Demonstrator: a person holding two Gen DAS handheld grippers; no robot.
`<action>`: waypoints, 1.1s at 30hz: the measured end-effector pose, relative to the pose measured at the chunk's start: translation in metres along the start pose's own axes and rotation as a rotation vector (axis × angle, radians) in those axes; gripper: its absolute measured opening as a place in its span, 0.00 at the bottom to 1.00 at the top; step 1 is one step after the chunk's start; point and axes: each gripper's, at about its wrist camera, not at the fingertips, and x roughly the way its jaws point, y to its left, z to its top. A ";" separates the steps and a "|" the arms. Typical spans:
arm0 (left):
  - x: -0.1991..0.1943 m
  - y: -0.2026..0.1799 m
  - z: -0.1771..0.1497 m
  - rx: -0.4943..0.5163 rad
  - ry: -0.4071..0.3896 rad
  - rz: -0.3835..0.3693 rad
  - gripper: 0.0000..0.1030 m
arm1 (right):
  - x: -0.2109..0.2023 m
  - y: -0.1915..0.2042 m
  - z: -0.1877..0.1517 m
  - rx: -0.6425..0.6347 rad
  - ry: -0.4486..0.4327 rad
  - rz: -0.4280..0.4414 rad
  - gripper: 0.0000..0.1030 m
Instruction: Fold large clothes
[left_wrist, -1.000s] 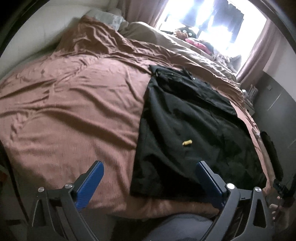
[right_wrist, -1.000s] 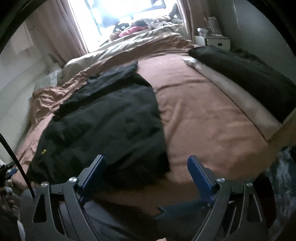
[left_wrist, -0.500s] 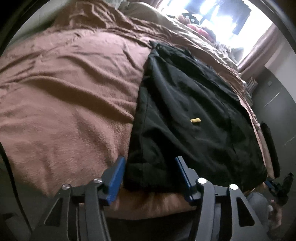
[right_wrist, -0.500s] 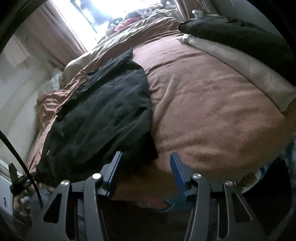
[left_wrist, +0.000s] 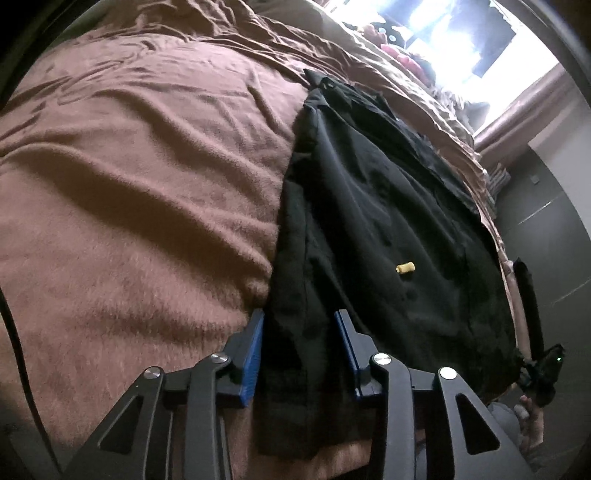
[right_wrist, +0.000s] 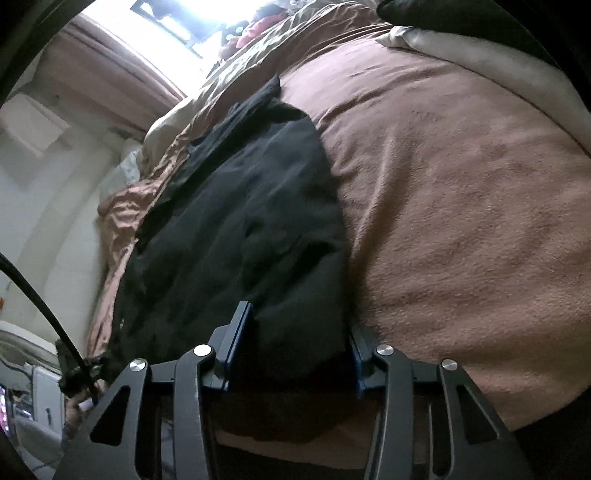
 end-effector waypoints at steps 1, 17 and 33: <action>-0.001 0.002 -0.003 -0.012 0.000 -0.011 0.38 | 0.000 0.000 -0.002 -0.004 -0.001 0.008 0.26; -0.093 -0.022 -0.016 -0.038 -0.186 -0.107 0.06 | -0.078 0.048 -0.005 -0.061 -0.178 0.191 0.00; -0.218 -0.034 -0.075 0.028 -0.321 -0.190 0.06 | -0.193 0.053 -0.091 -0.121 -0.294 0.245 0.00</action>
